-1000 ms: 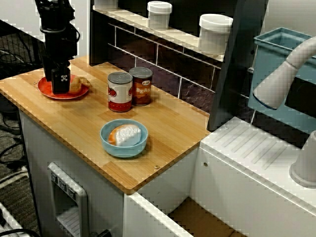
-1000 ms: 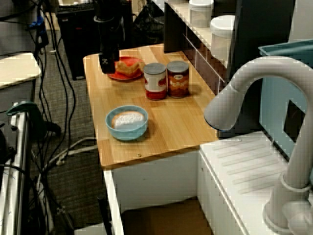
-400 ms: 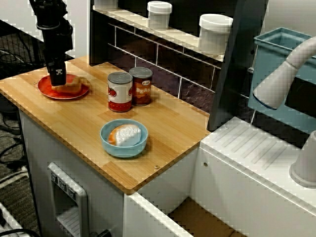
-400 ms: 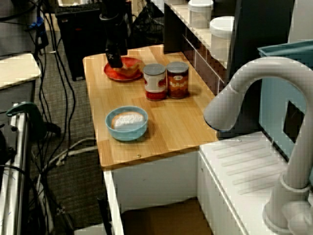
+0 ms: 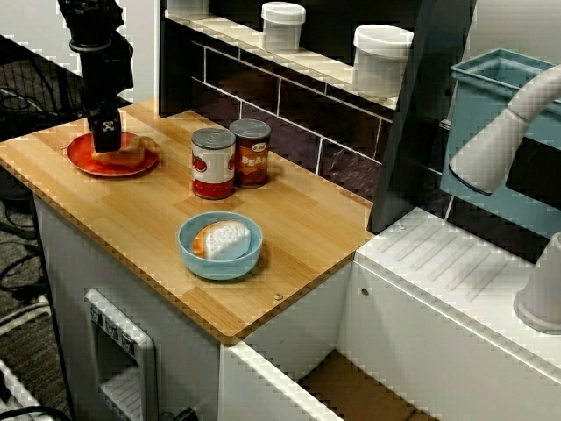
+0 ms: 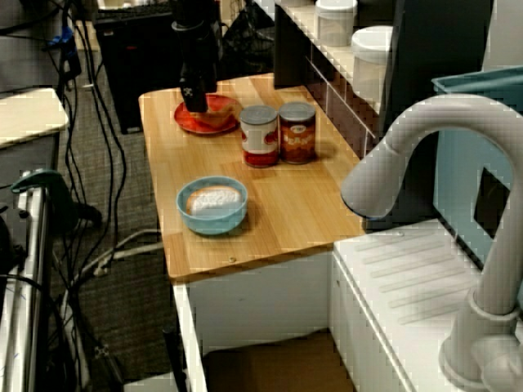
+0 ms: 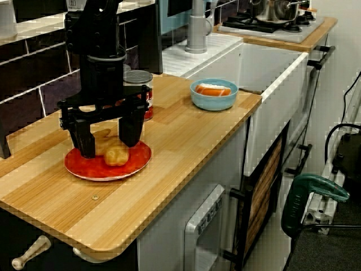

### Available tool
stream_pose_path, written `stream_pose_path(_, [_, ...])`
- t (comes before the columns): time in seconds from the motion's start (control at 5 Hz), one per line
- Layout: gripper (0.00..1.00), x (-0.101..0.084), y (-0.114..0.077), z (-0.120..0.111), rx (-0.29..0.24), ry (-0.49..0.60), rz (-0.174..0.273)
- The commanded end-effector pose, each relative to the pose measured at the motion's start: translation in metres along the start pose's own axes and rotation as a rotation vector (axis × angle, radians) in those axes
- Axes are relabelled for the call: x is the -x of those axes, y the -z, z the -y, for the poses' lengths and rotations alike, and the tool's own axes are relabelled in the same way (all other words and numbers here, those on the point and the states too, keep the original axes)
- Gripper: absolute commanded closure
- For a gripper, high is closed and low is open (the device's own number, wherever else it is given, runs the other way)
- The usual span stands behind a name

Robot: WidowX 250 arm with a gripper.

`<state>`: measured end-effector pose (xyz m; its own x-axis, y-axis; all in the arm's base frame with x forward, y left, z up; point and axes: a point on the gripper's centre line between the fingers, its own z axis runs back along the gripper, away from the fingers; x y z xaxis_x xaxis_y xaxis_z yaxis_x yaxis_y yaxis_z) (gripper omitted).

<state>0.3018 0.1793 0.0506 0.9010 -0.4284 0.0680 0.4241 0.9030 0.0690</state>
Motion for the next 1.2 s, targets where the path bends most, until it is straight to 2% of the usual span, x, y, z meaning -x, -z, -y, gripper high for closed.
stream_pose_path(0.0, [0.00,0.002,-0.018,-0.003,-0.018,0.026,0.019])
stream_pose_path(0.8, [0.00,0.004,-0.009,0.008,-0.015,0.021,0.013])
stream_pose_path(1.0, [0.00,0.003,0.002,0.011,-0.031,-0.005,0.000])
